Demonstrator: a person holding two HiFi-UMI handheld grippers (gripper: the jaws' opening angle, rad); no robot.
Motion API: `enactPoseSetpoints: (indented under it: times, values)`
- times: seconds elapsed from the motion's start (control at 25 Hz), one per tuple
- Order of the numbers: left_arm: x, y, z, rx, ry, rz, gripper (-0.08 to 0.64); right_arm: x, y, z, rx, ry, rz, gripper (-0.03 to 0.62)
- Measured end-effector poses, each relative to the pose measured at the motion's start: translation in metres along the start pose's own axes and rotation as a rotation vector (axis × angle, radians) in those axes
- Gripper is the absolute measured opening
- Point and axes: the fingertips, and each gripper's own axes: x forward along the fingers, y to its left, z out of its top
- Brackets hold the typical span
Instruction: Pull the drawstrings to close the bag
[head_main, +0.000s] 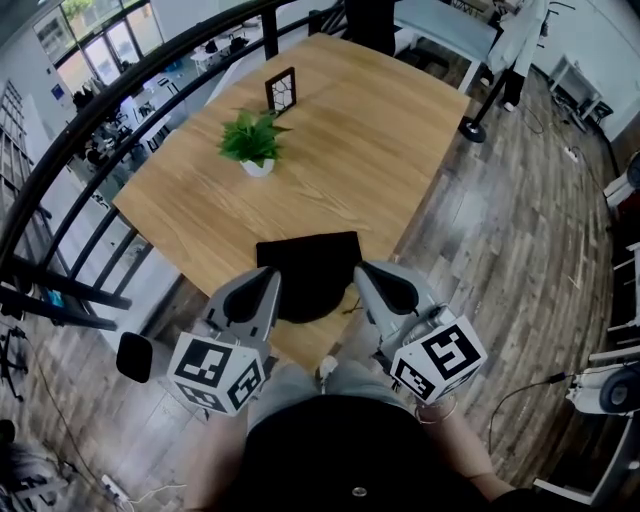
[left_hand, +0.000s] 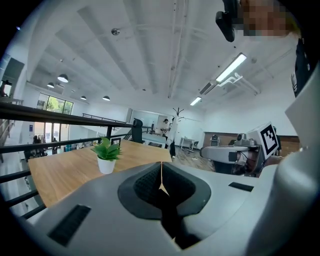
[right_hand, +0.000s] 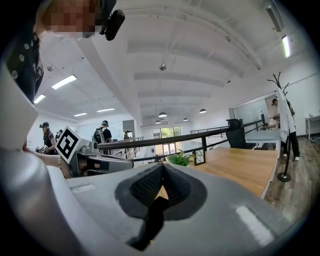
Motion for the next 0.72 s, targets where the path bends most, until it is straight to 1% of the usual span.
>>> enactPoseSetpoints:
  times: [0.32,0.72]
  values:
    - [0.006,-0.011,-0.008,0.006,0.03,-0.019,0.015,0.004,0.008,-0.006,-0.029,0.03,0.012,-0.003]
    - [0.012,-0.012,-0.016,-0.013,0.052,-0.048,0.015,0.01,0.008,-0.011,-0.019,0.054,0.021,-0.002]
